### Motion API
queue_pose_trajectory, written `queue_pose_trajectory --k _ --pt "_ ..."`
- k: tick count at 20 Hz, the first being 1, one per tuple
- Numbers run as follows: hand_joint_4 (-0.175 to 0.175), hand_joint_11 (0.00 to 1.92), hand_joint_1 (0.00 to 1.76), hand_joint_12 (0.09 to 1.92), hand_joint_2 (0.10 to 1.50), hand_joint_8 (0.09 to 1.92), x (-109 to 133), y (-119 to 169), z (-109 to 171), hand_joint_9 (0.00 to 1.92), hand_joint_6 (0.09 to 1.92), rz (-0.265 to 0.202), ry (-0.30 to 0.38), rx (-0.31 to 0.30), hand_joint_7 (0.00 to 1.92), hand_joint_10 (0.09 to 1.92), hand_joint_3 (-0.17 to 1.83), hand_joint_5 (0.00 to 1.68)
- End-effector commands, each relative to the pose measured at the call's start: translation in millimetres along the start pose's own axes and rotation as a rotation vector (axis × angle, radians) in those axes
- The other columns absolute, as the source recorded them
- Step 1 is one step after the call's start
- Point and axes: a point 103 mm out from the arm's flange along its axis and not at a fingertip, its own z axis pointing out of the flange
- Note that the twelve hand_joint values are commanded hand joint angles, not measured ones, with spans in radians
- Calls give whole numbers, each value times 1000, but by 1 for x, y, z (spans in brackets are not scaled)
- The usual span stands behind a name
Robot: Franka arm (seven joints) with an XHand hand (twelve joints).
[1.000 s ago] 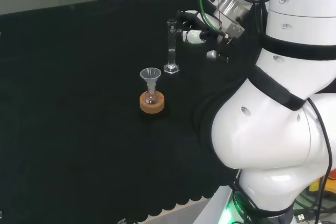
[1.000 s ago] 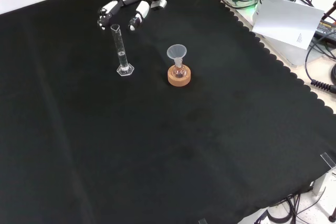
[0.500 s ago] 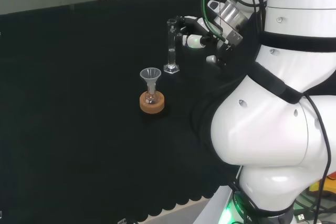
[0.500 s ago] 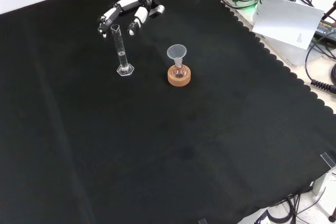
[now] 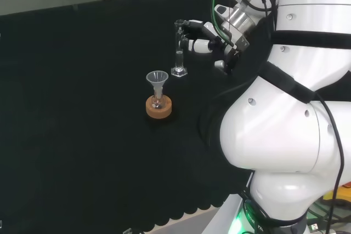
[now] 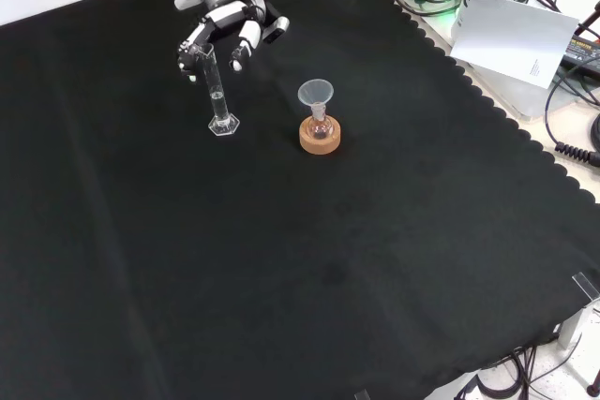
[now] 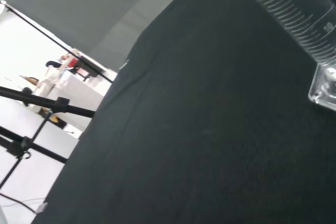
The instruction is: Pick up the graduated cylinder.
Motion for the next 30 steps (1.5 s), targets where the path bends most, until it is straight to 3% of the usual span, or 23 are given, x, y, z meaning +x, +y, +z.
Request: queue_pose_trajectory --k 1,4,9,23,30 --pt "-48 277 822 1348 1049 659 -6 1 8 580 87 -24 70 -12 388 597 -175 472" --pt "-45 288 854 1345 1030 660 -12 2 10 595 87 -19 116 -35 408 593 -175 554" --pt "-47 303 924 1334 1010 649 -19 5 15 611 87 -30 161 -18 410 581 -175 543" --pt "-49 298 991 1321 993 638 -22 10 31 600 87 -53 190 0 404 560 -175 530" --pt "-35 364 1027 1298 1004 617 -23 12 36 677 122 -43 207 5 484 530 -175 635"
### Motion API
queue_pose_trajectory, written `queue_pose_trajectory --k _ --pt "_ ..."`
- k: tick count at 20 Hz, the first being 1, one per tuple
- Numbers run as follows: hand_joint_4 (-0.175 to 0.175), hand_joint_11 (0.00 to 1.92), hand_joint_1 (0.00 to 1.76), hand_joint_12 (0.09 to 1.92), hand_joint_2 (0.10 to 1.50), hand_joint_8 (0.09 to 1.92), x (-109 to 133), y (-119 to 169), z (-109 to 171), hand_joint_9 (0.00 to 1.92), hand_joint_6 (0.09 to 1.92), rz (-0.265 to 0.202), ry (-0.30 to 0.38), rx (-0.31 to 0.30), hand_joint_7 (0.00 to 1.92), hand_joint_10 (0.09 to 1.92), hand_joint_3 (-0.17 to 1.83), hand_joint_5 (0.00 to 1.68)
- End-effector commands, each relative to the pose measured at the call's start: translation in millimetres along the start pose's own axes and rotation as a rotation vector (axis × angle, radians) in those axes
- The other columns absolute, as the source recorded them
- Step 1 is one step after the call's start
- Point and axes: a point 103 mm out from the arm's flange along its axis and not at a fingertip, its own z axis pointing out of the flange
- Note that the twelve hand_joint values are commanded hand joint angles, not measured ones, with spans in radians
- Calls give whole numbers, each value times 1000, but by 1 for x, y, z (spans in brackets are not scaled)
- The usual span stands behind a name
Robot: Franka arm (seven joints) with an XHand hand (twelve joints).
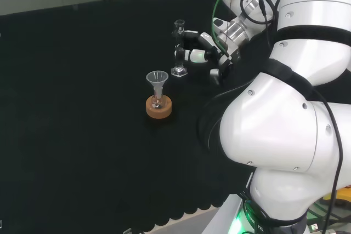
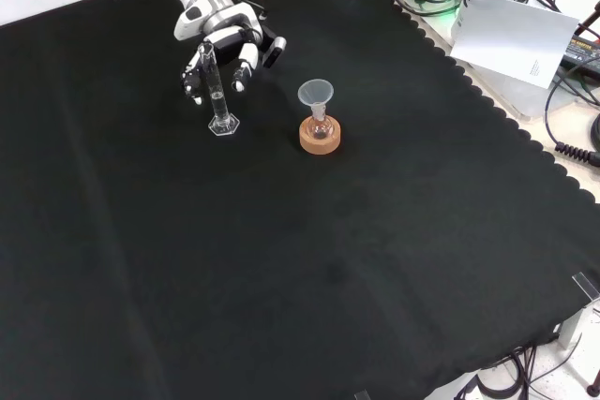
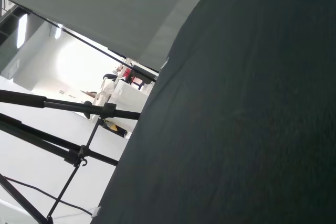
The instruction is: Pick up the graduated cylinder.
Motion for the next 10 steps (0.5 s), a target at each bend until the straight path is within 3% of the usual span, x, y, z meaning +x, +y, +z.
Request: queue_pose_trajectory --k 1,10 --pt "-33 367 1031 1297 1007 615 -1 2 3 683 131 3 10 -1 490 527 -175 650" --pt "-25 368 1047 1288 1023 585 -3 5 0 704 201 0 35 -9 518 493 -175 670"
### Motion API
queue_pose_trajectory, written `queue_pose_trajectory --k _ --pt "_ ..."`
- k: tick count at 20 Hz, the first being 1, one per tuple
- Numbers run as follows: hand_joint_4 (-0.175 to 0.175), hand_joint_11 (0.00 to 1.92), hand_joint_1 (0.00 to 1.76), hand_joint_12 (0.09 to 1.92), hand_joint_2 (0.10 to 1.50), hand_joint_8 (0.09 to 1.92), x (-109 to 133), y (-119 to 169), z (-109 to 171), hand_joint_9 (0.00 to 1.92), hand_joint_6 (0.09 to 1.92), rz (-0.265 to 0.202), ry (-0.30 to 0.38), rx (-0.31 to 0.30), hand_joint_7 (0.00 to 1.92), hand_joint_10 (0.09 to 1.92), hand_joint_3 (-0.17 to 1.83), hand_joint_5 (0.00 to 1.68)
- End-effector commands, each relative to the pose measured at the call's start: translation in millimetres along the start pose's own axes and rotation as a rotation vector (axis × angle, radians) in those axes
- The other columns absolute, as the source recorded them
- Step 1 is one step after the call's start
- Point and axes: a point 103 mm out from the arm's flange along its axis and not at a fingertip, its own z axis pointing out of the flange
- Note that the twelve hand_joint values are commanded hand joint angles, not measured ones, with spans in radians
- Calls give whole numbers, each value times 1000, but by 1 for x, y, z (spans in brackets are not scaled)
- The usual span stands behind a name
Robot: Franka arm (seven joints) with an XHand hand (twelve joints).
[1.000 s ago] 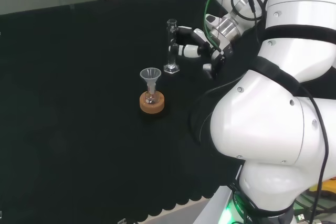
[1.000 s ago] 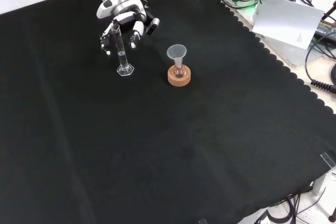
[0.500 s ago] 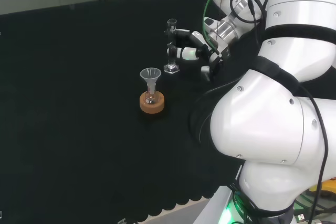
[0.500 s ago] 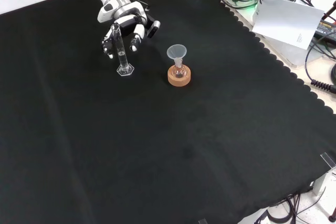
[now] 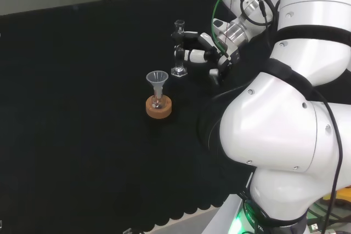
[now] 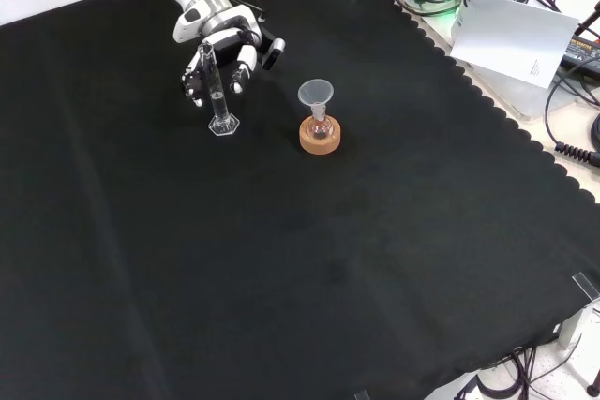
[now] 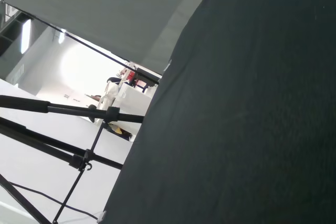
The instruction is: Pick up the graduated cylinder.
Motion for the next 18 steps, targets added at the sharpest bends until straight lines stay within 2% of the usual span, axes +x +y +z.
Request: queue_pose_trajectory --k 1,6,10,13,18 --pt "-25 369 1047 1288 1024 585 -2 2 1 706 204 0 14 -3 519 492 -175 670" --pt "-23 395 1053 1276 1036 580 -2 3 2 735 263 -9 23 -9 533 484 -175 667" --pt "-17 422 1067 1272 1047 567 -3 3 2 785 436 -7 20 -10 562 458 -175 627" --pt "-13 448 1075 1266 1052 567 -2 4 3 817 502 -3 18 -17 570 451 -175 613" --pt "8 501 1097 1246 1059 575 1 6 3 881 578 -6 10 -12 619 442 -175 656"
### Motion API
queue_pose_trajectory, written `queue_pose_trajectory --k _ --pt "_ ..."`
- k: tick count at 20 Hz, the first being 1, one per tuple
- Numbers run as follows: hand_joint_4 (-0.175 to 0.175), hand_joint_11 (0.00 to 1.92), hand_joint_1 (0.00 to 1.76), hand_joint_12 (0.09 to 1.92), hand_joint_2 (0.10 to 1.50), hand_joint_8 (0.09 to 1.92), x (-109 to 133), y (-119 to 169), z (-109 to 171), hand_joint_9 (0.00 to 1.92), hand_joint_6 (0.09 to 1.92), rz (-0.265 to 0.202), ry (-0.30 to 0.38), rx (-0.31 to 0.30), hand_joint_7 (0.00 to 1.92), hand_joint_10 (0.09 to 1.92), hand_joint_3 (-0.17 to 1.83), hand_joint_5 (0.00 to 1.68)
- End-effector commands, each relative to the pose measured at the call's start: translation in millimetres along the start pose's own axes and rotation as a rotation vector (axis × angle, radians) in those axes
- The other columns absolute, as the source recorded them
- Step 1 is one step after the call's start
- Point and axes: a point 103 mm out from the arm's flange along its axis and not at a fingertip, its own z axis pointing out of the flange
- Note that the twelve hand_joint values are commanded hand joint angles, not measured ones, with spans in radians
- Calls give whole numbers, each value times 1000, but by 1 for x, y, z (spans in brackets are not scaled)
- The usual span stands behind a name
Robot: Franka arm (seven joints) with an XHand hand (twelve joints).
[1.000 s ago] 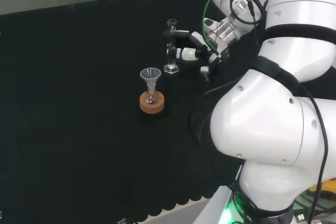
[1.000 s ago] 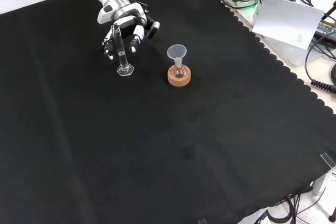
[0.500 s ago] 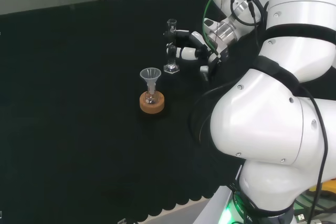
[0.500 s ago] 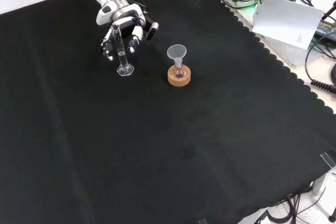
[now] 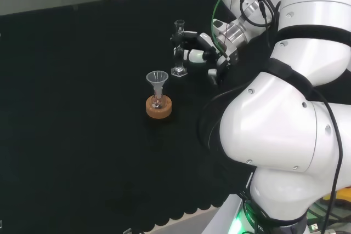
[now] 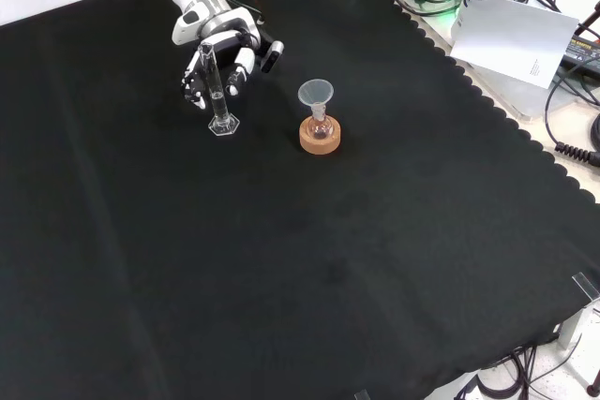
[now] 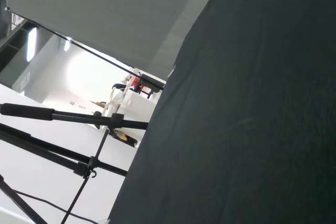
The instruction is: Pick up the graduated cylinder.
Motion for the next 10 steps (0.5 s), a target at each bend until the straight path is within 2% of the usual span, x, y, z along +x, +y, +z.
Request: queue_pose_trajectory --k 1,3,10 --pt "11 510 1102 1245 1061 576 3 2 1 891 585 -1 -8 5 626 442 -175 662" --pt "14 527 1110 1233 1063 573 2 1 -3 905 599 -5 12 17 635 432 -175 666" --pt "18 594 1137 1195 1084 567 1 1 2 934 635 8 -12 -1 647 405 -175 642"
